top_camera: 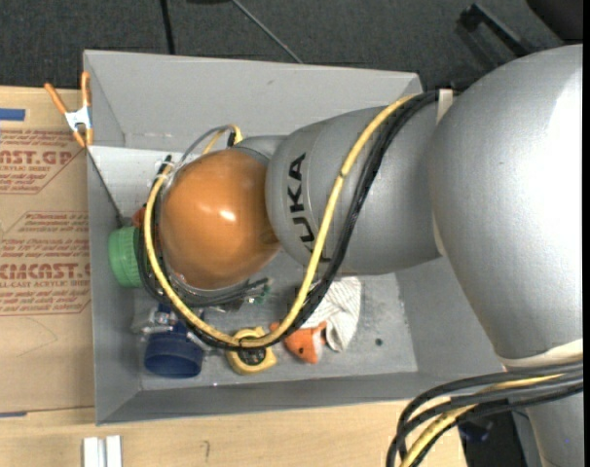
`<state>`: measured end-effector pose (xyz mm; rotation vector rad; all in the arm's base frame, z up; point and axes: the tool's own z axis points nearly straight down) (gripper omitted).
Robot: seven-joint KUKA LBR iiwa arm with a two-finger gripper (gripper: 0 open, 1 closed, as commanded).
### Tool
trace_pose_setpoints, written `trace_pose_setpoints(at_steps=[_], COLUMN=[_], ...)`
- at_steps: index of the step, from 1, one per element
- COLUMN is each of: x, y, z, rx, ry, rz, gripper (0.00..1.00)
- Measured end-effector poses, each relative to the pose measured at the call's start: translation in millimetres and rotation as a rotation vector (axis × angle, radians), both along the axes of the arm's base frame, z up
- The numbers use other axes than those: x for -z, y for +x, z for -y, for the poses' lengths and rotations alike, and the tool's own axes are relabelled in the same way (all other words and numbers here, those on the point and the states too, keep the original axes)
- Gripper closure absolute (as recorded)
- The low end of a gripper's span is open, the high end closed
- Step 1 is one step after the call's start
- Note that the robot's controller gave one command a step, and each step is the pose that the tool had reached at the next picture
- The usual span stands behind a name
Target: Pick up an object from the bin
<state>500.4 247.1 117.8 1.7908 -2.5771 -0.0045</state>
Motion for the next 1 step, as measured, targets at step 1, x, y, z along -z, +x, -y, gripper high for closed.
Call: trace_pose_setpoints(at_steps=[1], x=[-21.3], y=[-0.9], z=[0.1], rx=[0.001], ry=[-0.001], rz=[-0.002], gripper=[1.0])
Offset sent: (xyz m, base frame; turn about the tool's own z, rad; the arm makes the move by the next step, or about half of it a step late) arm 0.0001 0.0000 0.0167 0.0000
